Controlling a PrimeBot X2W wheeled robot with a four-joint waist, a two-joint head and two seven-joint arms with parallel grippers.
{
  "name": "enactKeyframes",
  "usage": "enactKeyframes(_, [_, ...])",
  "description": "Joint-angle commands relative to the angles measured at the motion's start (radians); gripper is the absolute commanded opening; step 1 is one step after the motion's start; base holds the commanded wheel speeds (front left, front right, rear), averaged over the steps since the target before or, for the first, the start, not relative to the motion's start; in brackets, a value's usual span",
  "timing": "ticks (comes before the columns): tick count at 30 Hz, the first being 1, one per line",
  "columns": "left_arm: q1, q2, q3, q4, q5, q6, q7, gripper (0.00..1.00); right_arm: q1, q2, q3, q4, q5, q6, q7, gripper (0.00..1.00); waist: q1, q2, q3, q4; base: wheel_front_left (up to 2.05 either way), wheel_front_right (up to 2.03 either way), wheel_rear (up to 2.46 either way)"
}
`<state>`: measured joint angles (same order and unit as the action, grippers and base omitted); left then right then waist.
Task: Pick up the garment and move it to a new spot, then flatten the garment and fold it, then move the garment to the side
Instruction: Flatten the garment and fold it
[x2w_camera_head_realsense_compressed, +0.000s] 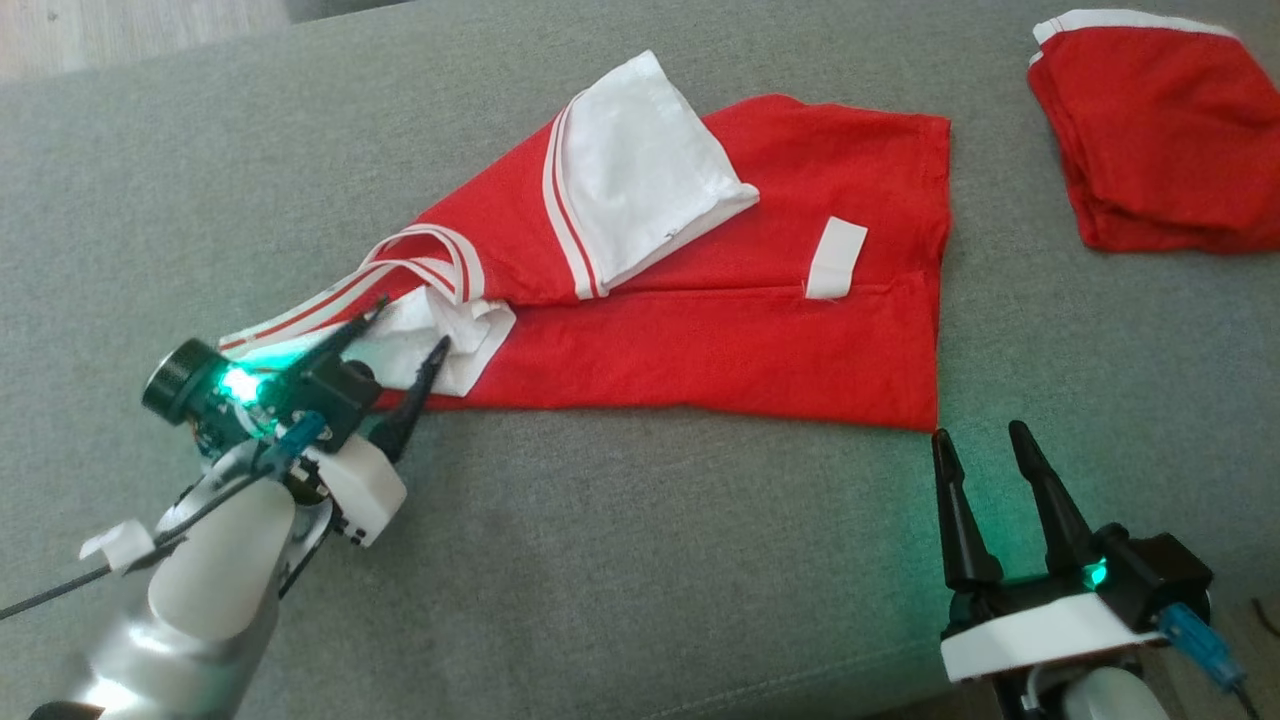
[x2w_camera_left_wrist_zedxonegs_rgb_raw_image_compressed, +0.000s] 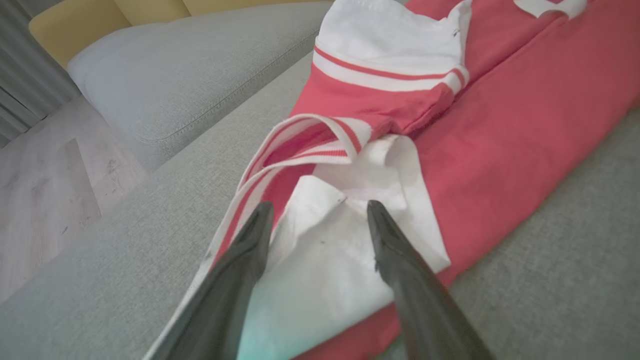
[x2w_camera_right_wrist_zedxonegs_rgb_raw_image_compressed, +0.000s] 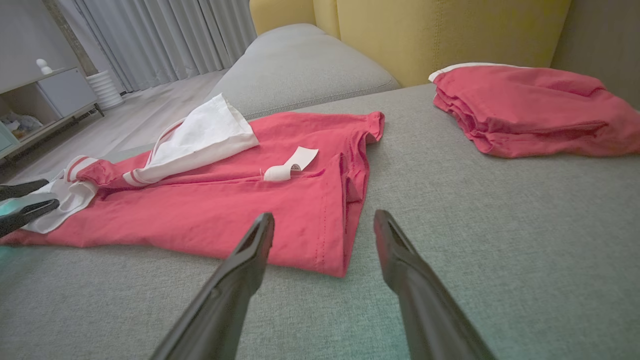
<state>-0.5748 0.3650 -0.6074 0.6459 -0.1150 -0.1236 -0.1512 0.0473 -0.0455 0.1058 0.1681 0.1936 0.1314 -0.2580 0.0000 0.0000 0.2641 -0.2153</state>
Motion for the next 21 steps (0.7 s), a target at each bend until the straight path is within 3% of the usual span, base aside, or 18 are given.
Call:
enactKeyframes(1, [-0.055,0.029,0.036,-0.013,-0.012,0.000,-0.009,0.69,-0.026,-0.012,0.019,-0.027,0.006,-0.001,-0.004,1.00,0.0000,0.0000,0.000,0.000,0.00,0.00,0.00])
enactKeyframes(2, [-0.059,0.028,0.034,-0.007,-0.013,0.000,-0.012,0.45,-0.027,-0.011,0.019,-0.027,0.006,-0.001,-0.004,1.00,0.0000,0.0000,0.000,0.000,0.00,0.00,0.00])
enactKeyframes(5, [-0.066,0.022,0.031,0.006,-0.020,-0.001,-0.022,0.00,-0.026,-0.011,0.019,-0.028,0.007,-0.001,-0.004,1.00,0.0000,0.0000,-0.001,0.002,0.00,0.00,0.00])
enactKeyframes(11, [-0.057,0.020,0.037,-0.013,-0.036,0.012,-0.061,0.00,-0.013,-0.010,0.009,-0.028,0.008,-0.001,-0.004,1.00,0.0000,0.0000,-0.022,0.021,0.00,0.00,0.00])
enactKeyframes(21, [0.013,0.069,0.062,-0.188,-0.057,0.052,-0.076,0.00,-0.064,-0.056,-0.026,0.042,0.104,-0.001,-0.004,1.00,0.0000,0.0000,-0.044,0.089,0.00,0.00,0.00])
